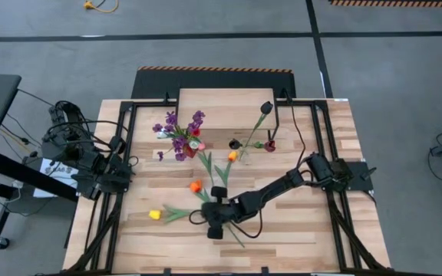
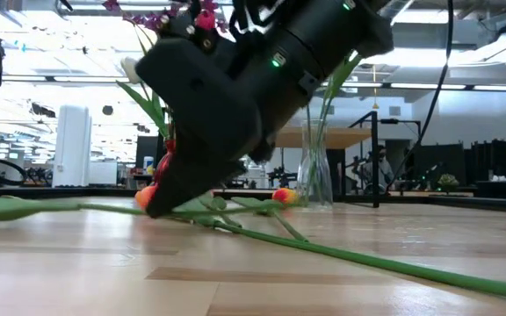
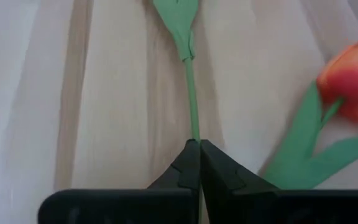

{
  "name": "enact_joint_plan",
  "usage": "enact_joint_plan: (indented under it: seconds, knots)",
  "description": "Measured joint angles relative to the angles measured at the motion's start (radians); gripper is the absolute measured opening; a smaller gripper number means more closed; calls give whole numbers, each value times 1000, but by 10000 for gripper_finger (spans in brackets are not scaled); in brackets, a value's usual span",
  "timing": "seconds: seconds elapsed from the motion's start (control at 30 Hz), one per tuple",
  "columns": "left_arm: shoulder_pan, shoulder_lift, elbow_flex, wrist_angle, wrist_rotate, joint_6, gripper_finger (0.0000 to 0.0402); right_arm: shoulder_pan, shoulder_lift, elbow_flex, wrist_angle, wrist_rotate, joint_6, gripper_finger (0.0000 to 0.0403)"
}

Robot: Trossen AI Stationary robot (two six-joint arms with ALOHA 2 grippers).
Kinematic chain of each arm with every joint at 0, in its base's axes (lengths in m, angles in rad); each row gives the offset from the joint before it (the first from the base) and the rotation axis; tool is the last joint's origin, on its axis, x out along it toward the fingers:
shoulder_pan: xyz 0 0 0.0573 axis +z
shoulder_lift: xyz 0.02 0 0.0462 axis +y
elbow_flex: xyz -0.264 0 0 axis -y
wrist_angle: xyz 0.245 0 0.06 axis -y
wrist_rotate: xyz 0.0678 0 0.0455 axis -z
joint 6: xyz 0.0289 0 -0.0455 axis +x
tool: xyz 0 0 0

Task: Pick and place flowers into a vace then onto a shelf
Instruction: Put the yellow flower into the transparent flower vase

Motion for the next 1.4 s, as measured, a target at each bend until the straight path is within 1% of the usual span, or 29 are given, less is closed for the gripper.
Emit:
enact_joint_plan:
  seconds: [0.3, 0.47, 0.63, 0.93, 1.13, 1.27, 1.4]
  knots:
    - [0, 0, 0, 0, 0, 0, 83, -9, -1, 107, -47, 18, -74, 0]
    - [0, 0, 0, -8, 0, 0, 83, -1, -2, 179, -122, 23, -98, 0]
    - [0, 0, 0, -65, 0, 0, 83, 17, -4, 254, -222, 51, -114, 0]
    - [0, 0, 0, -136, 0, -31, 83, 87, -4, 430, -428, 68, -129, 0]
    - [0, 0, 0, -138, 0, -34, 83, 125, -5, 573, -494, 78, -215, 0]
    - [0, 0, 0, -132, 0, -23, 83, 131, -6, 687, -546, 129, -269, 0]
    - [0, 0, 0, -130, 0, 8, 83, 131, -6, 790, -576, 204, -316, 0]
